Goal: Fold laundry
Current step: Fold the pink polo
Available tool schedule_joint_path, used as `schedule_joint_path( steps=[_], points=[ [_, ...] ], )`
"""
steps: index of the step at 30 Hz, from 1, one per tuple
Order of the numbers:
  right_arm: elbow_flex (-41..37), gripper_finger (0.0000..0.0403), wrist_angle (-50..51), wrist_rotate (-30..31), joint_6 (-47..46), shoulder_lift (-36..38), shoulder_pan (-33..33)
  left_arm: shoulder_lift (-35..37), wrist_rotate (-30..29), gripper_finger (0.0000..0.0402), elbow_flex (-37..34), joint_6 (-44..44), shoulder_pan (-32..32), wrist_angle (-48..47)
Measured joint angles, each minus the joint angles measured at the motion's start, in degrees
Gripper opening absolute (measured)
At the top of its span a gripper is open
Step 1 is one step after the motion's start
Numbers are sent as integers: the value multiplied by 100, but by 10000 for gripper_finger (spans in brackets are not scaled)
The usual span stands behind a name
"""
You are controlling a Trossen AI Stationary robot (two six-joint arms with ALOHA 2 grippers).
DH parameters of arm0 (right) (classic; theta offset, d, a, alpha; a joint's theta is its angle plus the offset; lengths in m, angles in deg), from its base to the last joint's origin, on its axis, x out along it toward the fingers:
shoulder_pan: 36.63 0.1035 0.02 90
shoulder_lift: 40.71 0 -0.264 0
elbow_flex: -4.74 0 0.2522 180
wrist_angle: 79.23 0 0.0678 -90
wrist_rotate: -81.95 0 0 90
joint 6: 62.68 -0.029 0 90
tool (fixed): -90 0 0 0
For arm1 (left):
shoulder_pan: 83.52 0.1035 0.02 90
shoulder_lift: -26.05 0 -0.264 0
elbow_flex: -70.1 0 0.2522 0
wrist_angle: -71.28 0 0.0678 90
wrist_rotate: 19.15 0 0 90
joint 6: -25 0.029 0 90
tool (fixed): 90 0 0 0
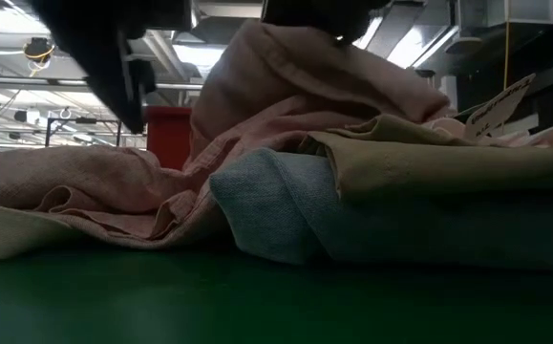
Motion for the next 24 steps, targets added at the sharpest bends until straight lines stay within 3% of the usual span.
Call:
schedule_joint_path(
  steps=[9, 13, 17, 24],
  points=[
    [-2, 12, 24, -63, 0, -136, 3, 0, -211, 207, 0, -60, -341, -13],
    [-2, 21, -15, -383, -68, -136, 3, 0, -411, 207, 0, -87, -415, 88],
    [-2, 71, -16, -513, -105, -136, 3, 0, -411, 207, 0, -89, -421, 301],
    [-7, 166, 65, 222, -105, -43, 5, 0, -411, 207, 0, -86, -420, 1088]
  ],
)
